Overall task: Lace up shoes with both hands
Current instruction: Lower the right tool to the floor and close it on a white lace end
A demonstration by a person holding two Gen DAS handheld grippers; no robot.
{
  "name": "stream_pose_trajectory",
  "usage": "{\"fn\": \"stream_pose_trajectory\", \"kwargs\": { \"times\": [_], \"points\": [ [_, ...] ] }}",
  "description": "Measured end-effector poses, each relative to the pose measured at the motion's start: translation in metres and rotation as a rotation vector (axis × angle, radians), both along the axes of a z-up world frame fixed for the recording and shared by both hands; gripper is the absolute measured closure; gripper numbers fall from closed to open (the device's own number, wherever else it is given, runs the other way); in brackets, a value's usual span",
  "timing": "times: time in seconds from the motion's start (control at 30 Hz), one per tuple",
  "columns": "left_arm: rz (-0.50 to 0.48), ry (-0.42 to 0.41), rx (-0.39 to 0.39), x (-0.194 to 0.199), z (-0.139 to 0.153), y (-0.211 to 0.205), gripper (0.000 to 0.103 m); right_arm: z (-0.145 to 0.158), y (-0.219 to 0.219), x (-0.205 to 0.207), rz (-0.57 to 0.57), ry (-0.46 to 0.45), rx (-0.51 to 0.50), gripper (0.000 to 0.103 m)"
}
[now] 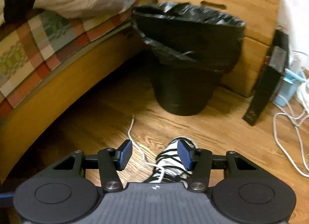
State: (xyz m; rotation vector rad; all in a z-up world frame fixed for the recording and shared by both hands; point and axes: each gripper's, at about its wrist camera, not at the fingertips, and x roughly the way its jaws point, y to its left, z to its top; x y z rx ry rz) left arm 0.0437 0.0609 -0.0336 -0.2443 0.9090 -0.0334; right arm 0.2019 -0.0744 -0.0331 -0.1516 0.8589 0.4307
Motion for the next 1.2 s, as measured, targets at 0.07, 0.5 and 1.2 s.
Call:
{"fn": "stream_pose_trajectory", "kwargs": {
  "times": [0.07,0.5,1.2],
  "points": [
    [0.011,0.002,-0.011,0.000,-0.001,0.003,0.000,-0.007,0.008,0.008,0.015,0.014,-0.005,0.047],
    [0.034,0.002,-0.066,-0.002,-0.005,0.011,0.000,-0.052,0.072,0.069,0.095,0.072,0.005,0.060],
    [0.039,0.034,-0.145,0.002,-0.014,0.021,0.000,-0.133,0.131,0.145,0.123,0.174,-0.060,0.070]
  ]
}}
